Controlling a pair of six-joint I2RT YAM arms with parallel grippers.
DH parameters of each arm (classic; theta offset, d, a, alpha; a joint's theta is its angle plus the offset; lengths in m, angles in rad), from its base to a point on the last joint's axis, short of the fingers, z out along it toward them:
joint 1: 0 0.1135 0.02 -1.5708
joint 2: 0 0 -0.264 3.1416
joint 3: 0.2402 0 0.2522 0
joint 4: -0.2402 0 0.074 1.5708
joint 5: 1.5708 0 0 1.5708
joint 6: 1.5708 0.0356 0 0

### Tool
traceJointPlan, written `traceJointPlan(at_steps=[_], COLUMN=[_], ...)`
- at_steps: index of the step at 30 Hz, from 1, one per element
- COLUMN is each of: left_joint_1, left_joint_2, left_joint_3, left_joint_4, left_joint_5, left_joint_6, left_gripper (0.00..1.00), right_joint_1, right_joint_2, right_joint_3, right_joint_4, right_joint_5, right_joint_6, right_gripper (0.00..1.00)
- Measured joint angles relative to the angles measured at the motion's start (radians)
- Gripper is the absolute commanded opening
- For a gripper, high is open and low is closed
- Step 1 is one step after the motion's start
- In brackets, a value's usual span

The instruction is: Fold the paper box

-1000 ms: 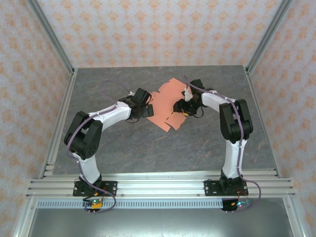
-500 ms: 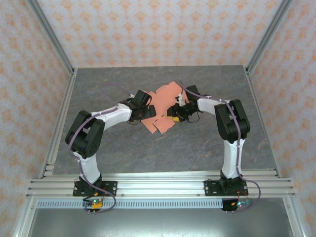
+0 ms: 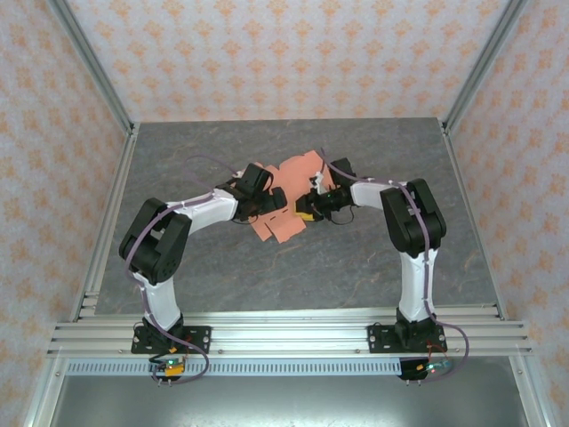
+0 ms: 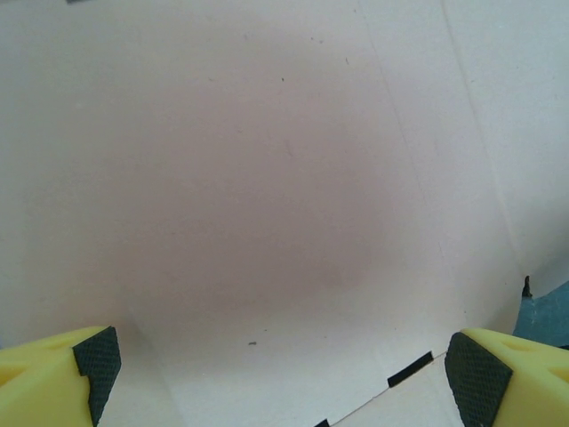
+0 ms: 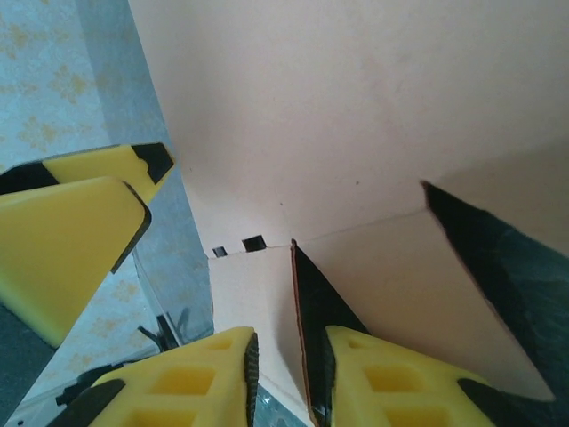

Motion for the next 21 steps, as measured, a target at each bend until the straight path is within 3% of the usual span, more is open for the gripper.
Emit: traceJointPlan(at_steps=[2,5,15,17,21], left_joint_1=[0.0,0.002,0.021,0.038,0.109], left_joint_2=[0.007,0.015,-0.014,-0.066,-0.258], left_joint_3=[-0.002,-0.016,-0.018,-0.018,-0.031], left_joint_4=[0.011,0.05,0.057,0.034,0.011], left_joint_5=[0.008,0.024,0.061,0.062,0.04], left_joint_6=[-0.013,-0.044,-0.07,-0.067,-0.068], left_gripper=[0.97,0.98,0.98,0.99,1.0], right_joint_1=[0.007,0.012,0.013,0.013,0.022], right_joint_2=[0.009,0.013,0.003,-0.025,-0.119], right_joint_3=[0.0,-0.003,-0.003,-0.001,0.058], right_joint_4=[0.013,0.043,0.02,-0.031,-0.202], right_joint_5=[-0.005,-0.01,-0.007,0.035,0.234], right_joint_6=[0.01,0.026,0.008,-0.036,-0.173], right_gripper=[0.24,0.1,0.0,0.0,0.0])
